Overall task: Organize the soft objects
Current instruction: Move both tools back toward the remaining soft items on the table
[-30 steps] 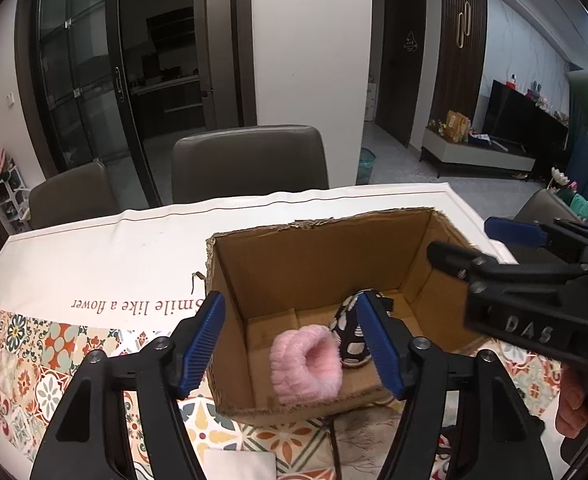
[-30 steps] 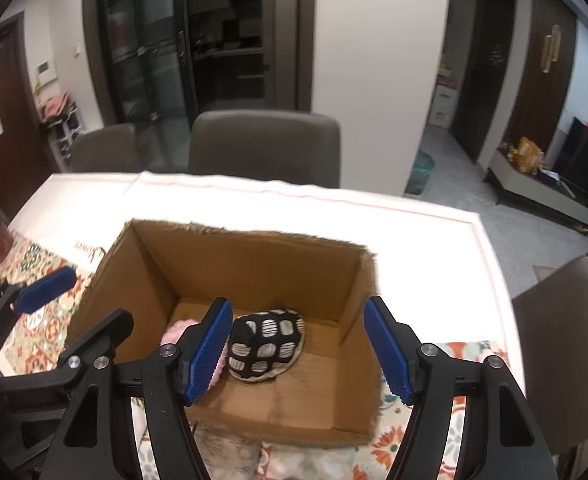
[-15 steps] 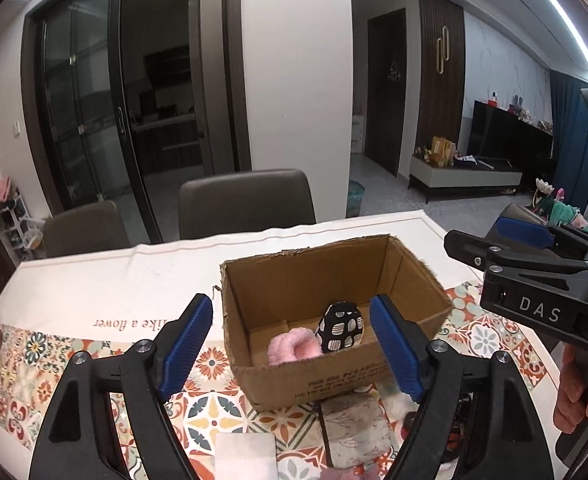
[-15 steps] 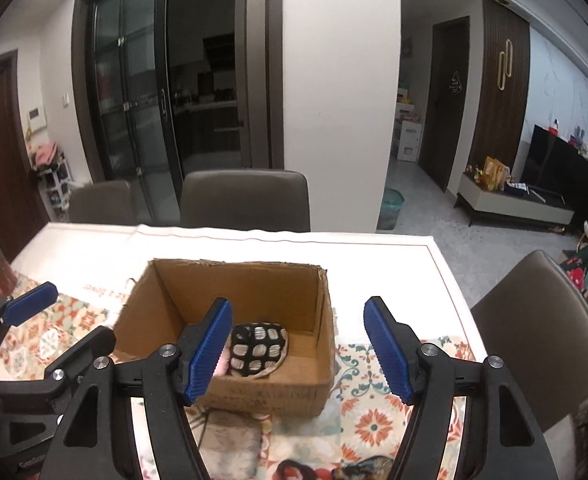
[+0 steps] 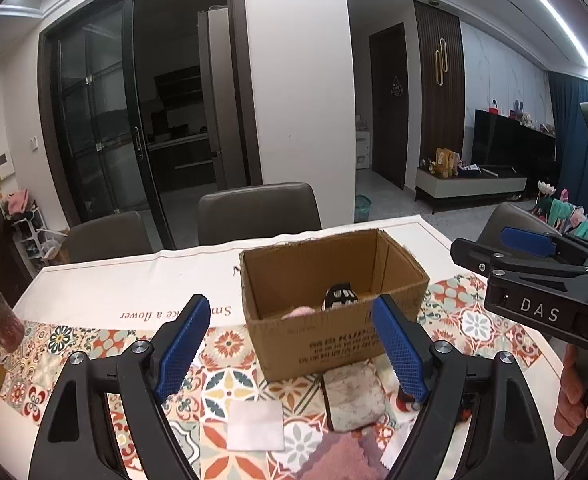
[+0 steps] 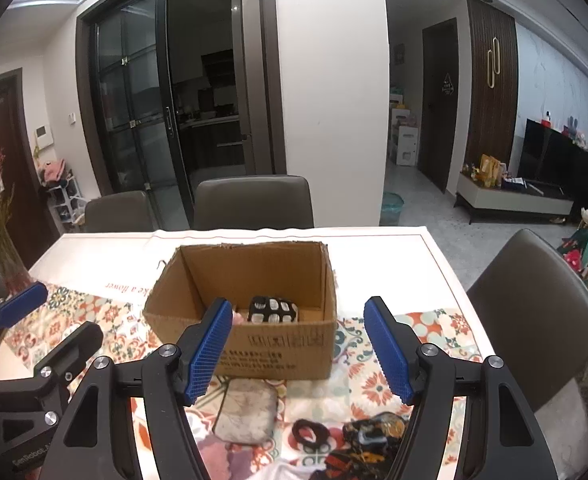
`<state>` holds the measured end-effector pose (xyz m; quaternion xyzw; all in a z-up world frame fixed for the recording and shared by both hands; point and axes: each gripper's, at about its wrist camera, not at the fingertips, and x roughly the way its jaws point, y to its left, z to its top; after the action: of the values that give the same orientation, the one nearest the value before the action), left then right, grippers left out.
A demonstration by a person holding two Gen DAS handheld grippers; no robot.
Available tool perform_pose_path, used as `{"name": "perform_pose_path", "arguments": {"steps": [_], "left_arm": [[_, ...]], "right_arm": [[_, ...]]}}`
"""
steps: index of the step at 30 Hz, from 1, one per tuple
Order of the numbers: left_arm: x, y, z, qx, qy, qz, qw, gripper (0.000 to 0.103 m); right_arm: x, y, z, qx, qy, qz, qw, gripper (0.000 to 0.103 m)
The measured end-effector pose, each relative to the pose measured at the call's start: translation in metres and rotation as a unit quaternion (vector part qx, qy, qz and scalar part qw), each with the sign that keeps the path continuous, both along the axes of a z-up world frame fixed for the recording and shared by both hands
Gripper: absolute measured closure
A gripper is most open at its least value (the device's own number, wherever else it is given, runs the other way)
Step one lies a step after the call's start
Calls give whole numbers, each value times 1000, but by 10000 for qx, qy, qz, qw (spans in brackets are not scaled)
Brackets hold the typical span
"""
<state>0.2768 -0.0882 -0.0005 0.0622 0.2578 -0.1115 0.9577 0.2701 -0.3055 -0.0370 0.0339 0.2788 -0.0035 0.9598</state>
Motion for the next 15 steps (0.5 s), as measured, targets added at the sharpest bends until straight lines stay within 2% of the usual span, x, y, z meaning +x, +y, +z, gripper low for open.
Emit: {"name": "perform_pose_path", "arguments": {"steps": [6,15], "left_arm": [[-23,3,-9,64,48,-42,10000,20],[-61,7,-35,132,267,-75,9995,20]], "right_arm": [[-23,4,-13,16,91,117,9999,34],[-49,4,-49,146,528,162,9984,34]]}}
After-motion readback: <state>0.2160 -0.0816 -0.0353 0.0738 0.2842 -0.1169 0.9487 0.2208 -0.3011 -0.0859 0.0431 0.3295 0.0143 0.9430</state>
